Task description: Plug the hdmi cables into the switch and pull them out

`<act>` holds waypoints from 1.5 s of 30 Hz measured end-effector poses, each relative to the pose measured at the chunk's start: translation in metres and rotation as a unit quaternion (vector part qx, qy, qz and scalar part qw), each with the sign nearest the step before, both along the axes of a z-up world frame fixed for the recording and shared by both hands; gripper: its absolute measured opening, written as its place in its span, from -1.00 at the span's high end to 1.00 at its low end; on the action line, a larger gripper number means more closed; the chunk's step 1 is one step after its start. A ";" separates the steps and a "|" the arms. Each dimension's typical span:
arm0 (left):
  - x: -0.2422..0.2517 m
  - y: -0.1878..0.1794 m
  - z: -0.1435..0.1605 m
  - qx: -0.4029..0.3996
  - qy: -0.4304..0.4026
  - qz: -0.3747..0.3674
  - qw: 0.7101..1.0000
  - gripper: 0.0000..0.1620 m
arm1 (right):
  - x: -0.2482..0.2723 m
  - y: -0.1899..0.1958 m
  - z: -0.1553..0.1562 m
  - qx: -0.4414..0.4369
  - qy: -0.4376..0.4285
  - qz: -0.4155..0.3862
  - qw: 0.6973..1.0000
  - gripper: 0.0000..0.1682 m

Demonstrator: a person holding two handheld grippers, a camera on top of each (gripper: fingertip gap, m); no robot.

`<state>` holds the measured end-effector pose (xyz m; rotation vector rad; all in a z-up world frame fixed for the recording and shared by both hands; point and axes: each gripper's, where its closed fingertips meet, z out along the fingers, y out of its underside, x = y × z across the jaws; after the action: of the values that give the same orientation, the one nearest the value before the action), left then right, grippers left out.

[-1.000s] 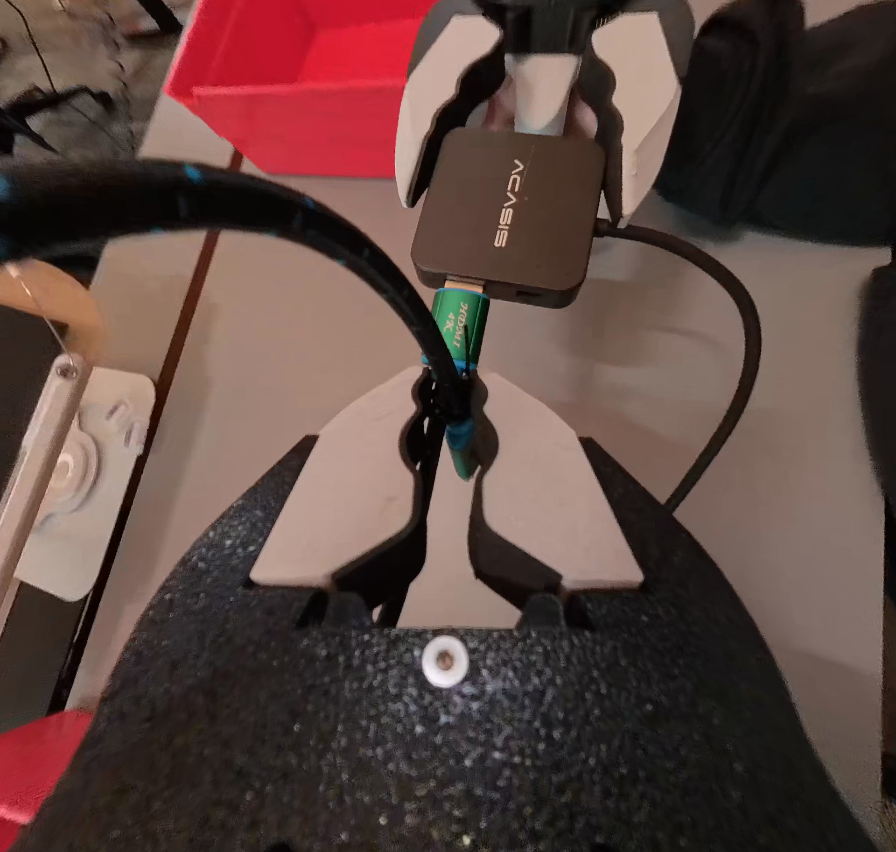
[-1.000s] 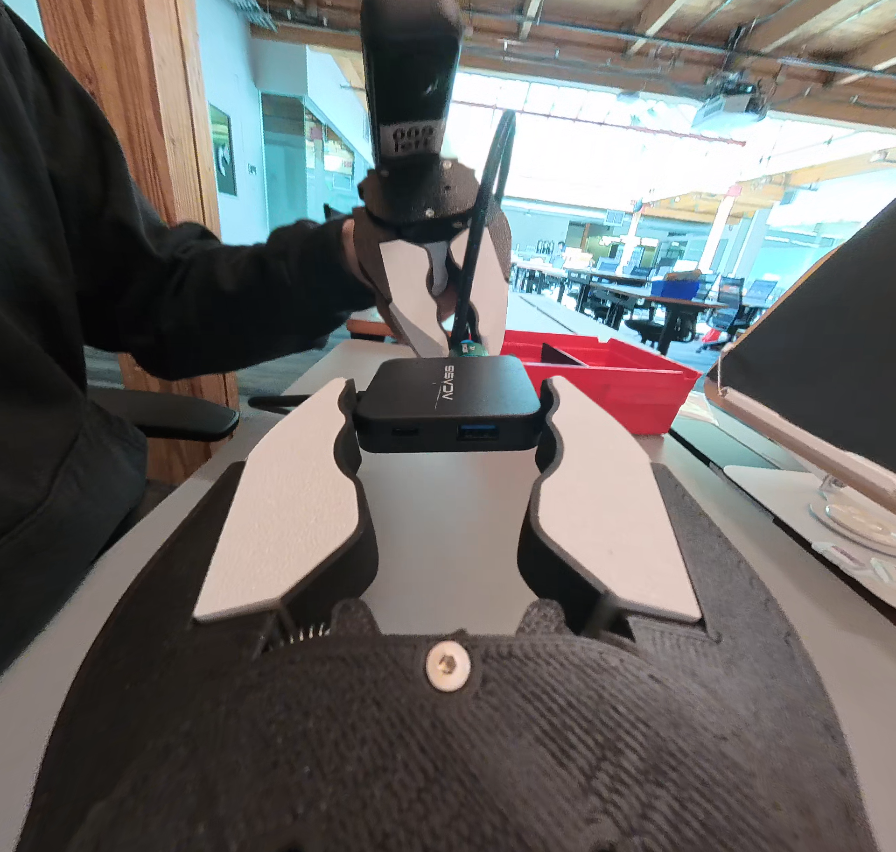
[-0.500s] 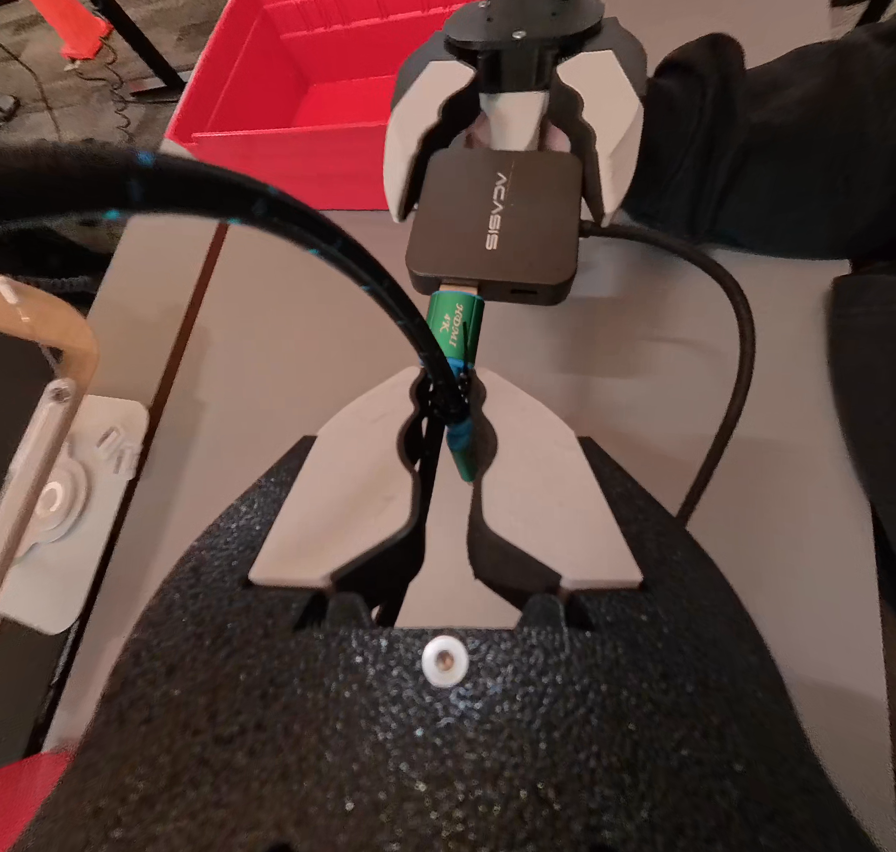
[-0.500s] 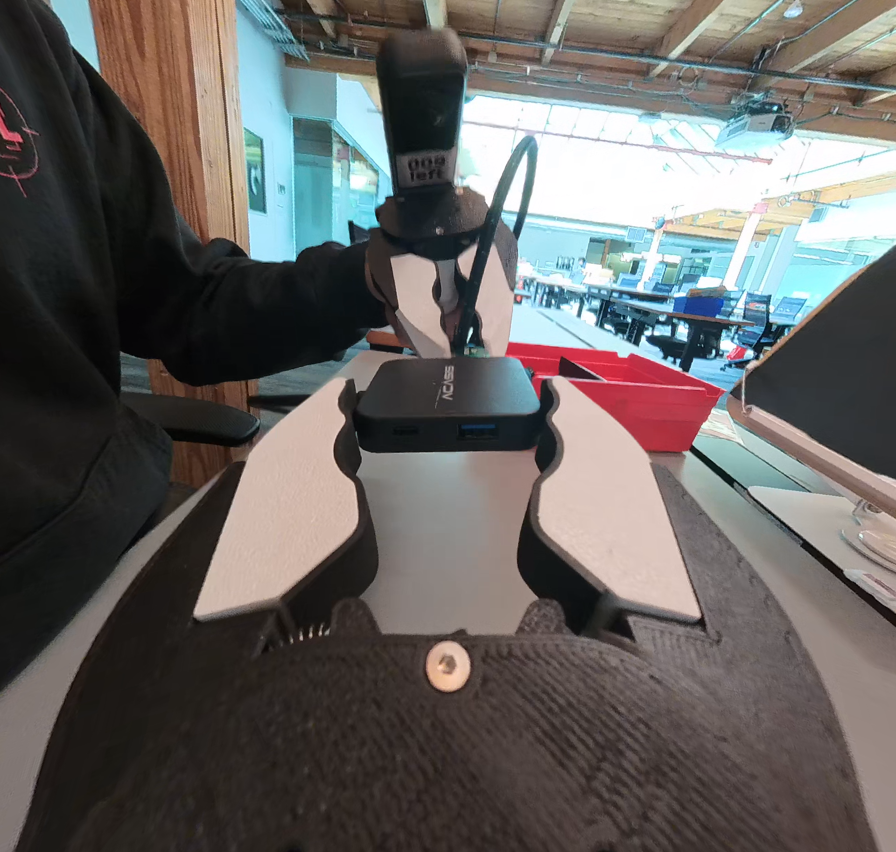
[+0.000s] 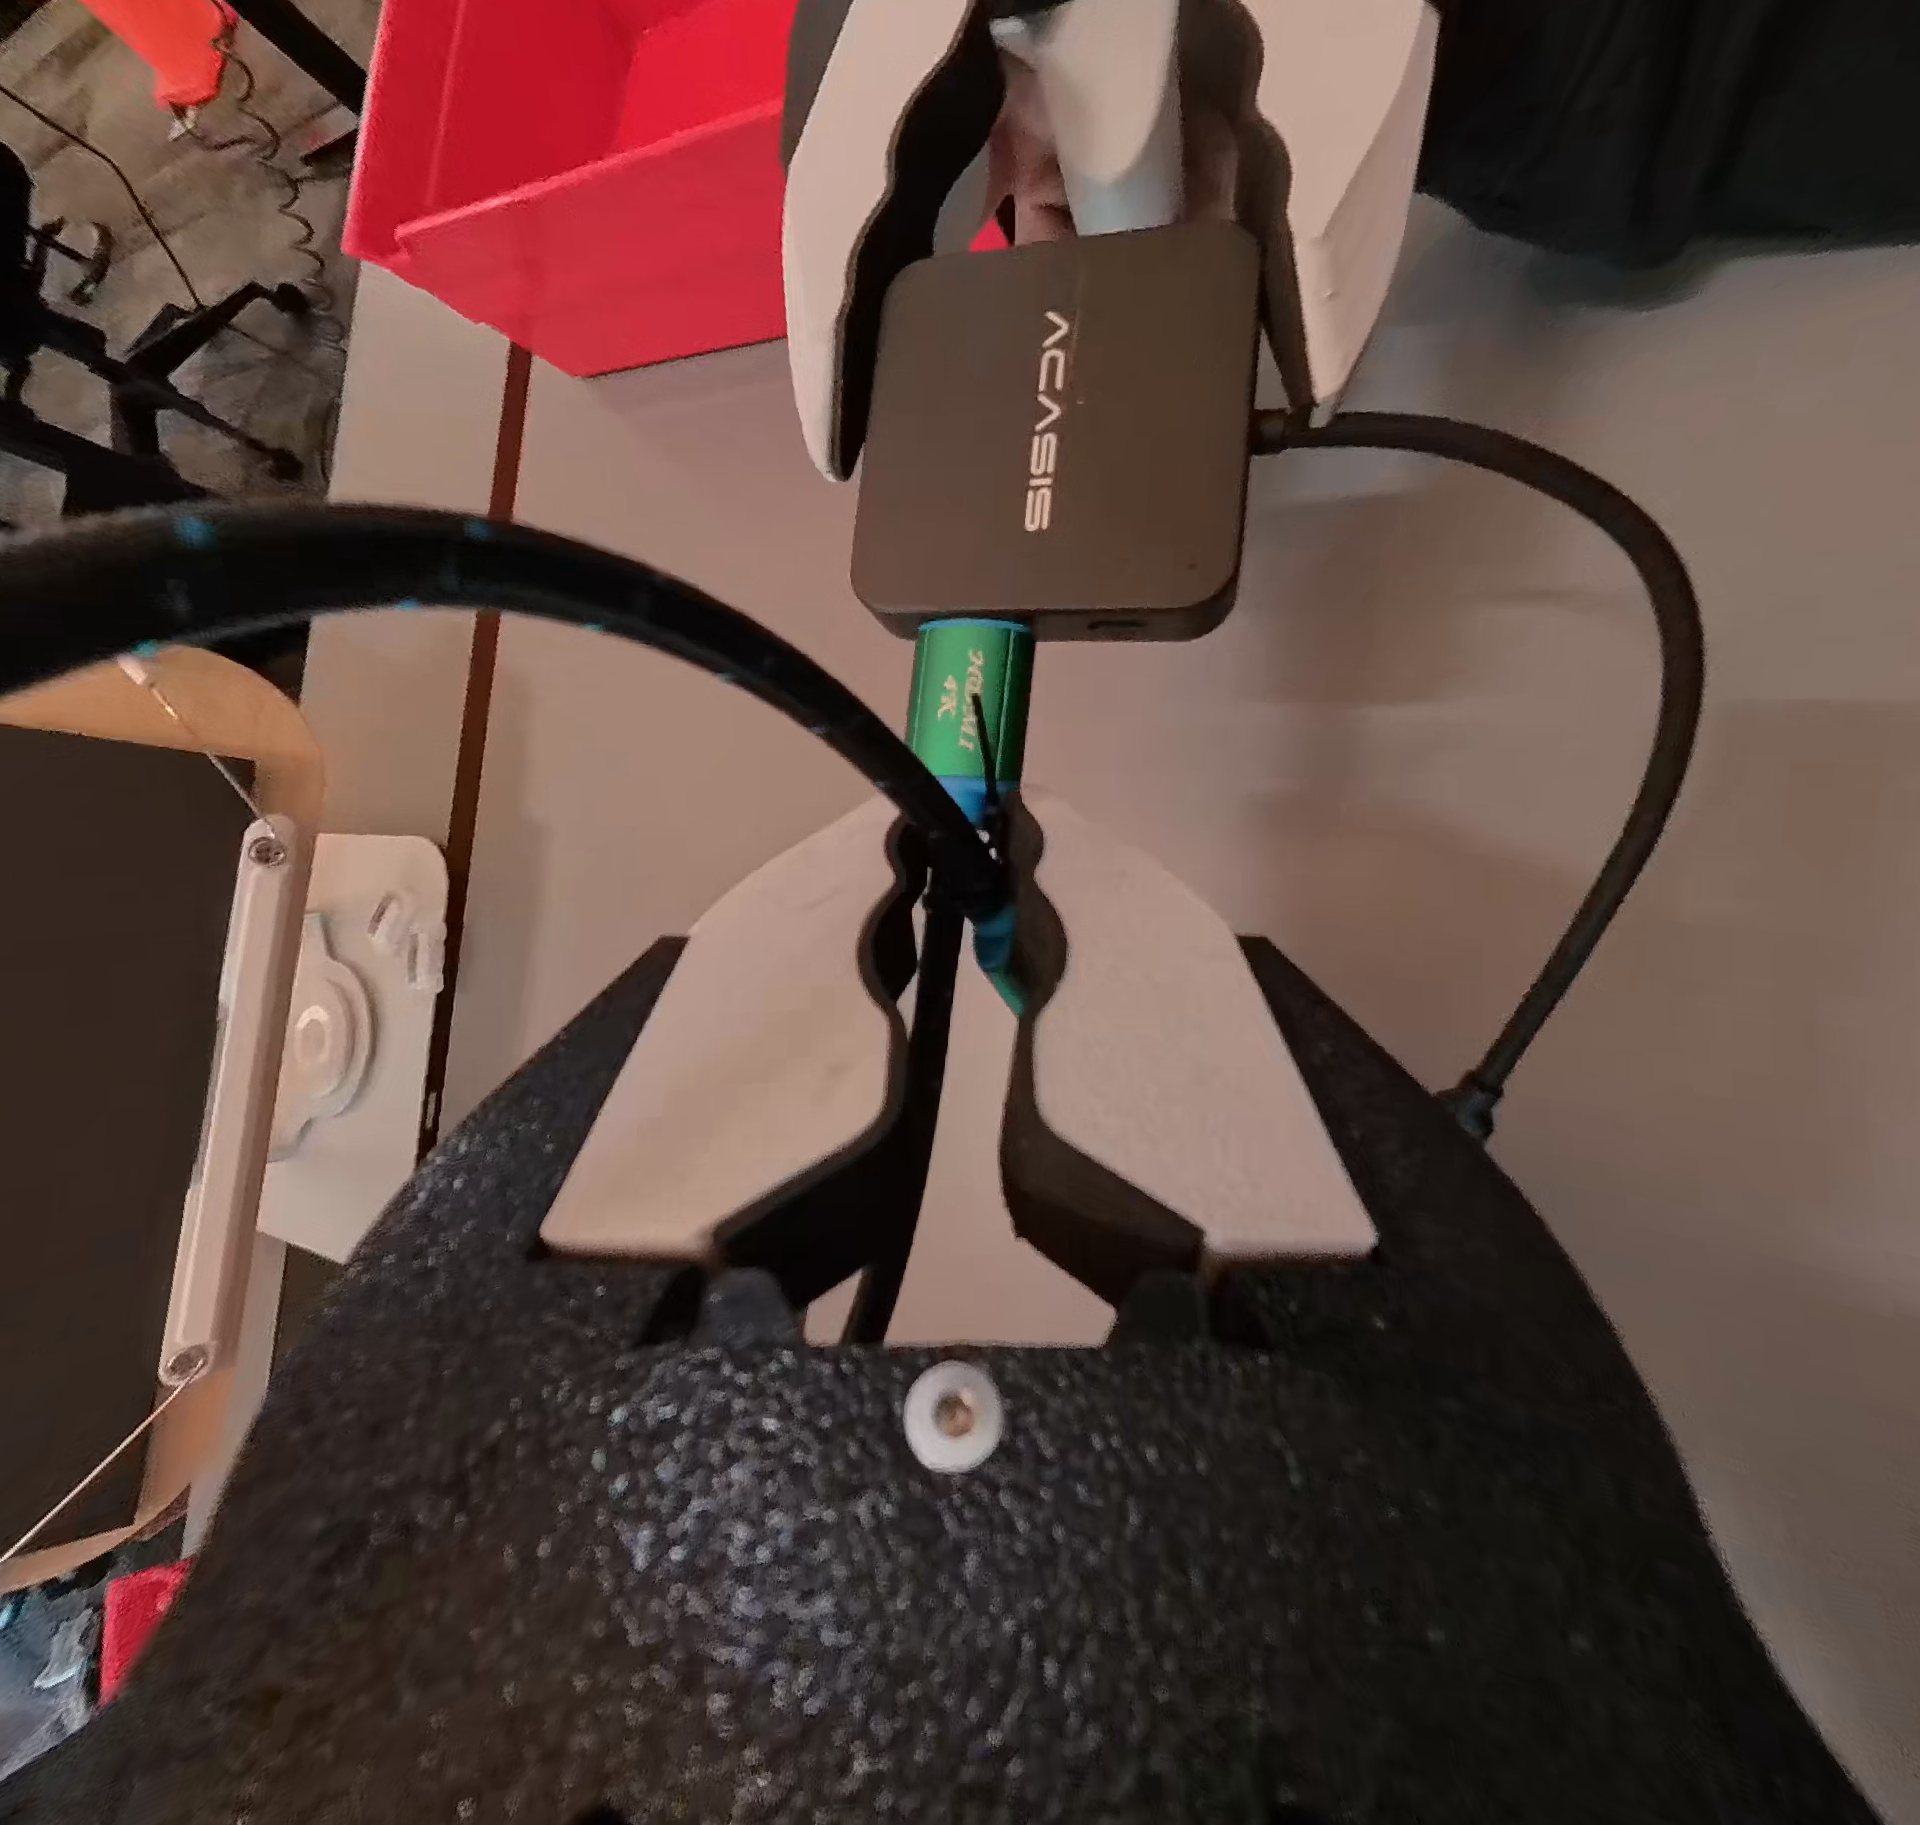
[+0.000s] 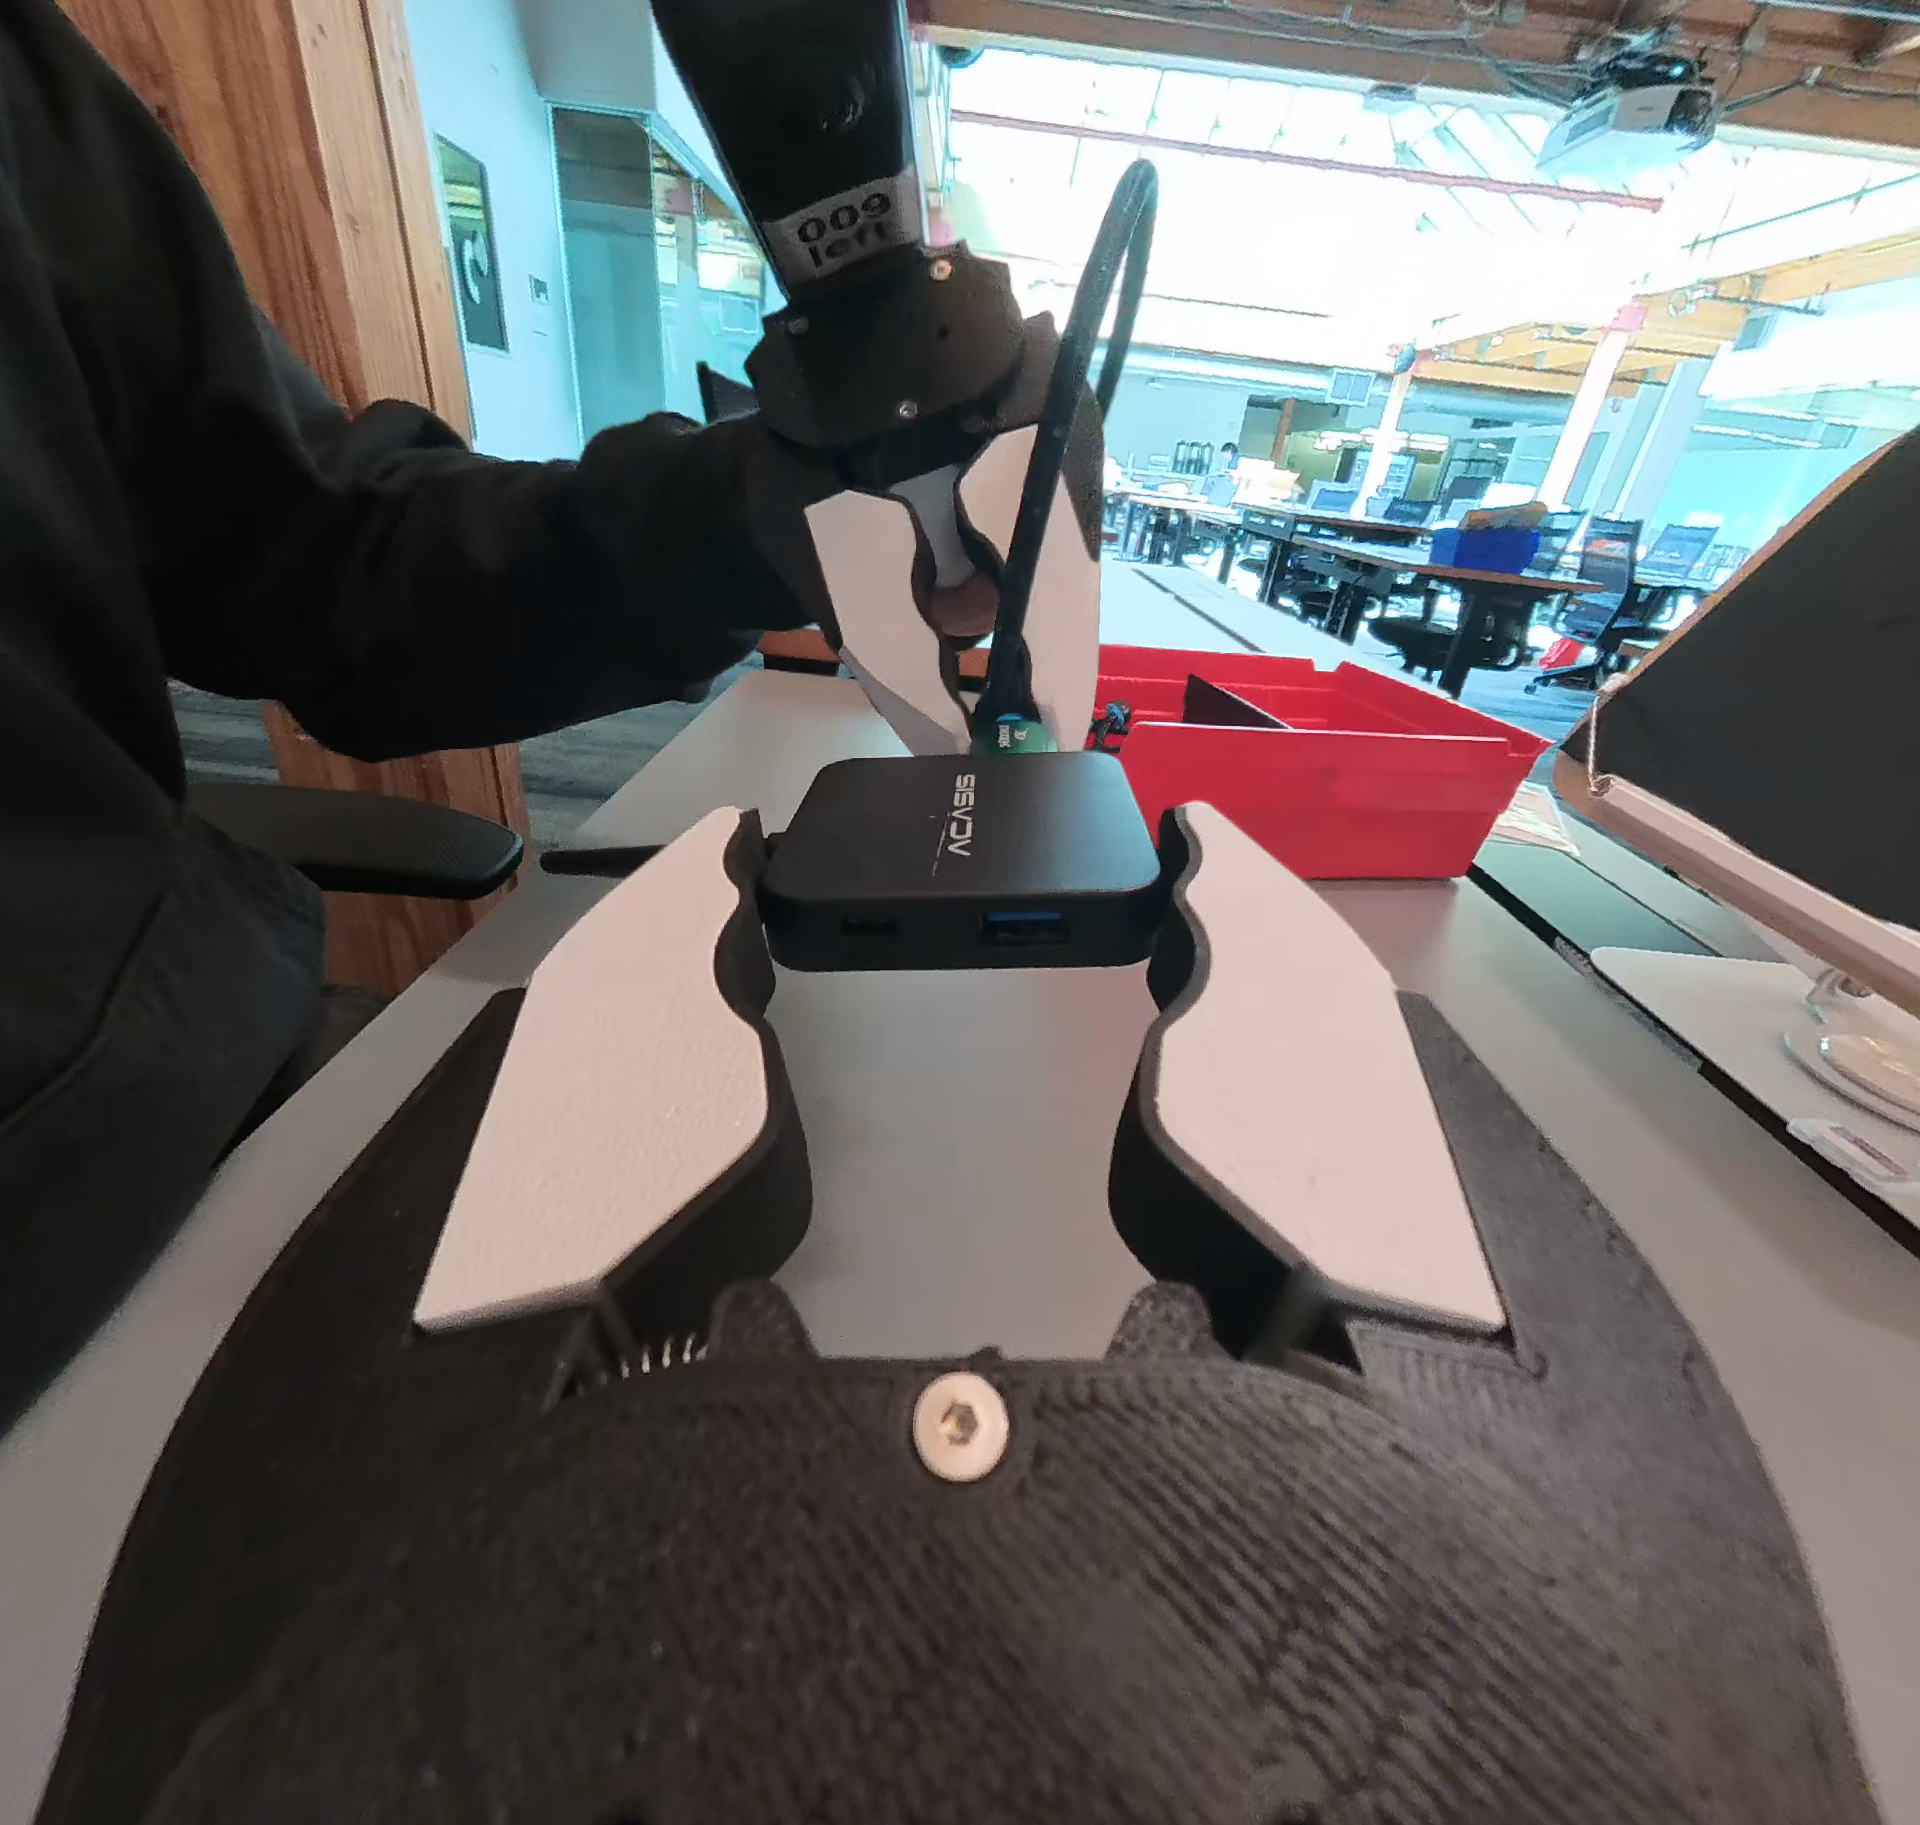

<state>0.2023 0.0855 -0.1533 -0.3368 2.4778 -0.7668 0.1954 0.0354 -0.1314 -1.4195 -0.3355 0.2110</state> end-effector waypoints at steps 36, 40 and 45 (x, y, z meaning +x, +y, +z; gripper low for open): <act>-0.025 0.008 0.028 -0.228 -0.120 0.136 0.957 0.30 | 0.182 -0.185 0.119 0.058 -0.116 -0.358 0.925 0.13; -0.023 0.008 0.017 -0.239 -0.102 0.137 0.956 0.30 | 0.233 -0.192 0.113 0.012 -0.154 -0.452 0.879 0.13; -0.026 0.010 0.006 -0.245 -0.086 0.137 0.956 0.32 | 0.256 -0.176 0.051 -0.074 -0.212 -0.495 0.839 0.14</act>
<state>0.1764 0.0957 -0.1470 -0.7405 1.9977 -1.2259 0.4515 -0.1411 -0.0805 -1.6166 0.0981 -0.9595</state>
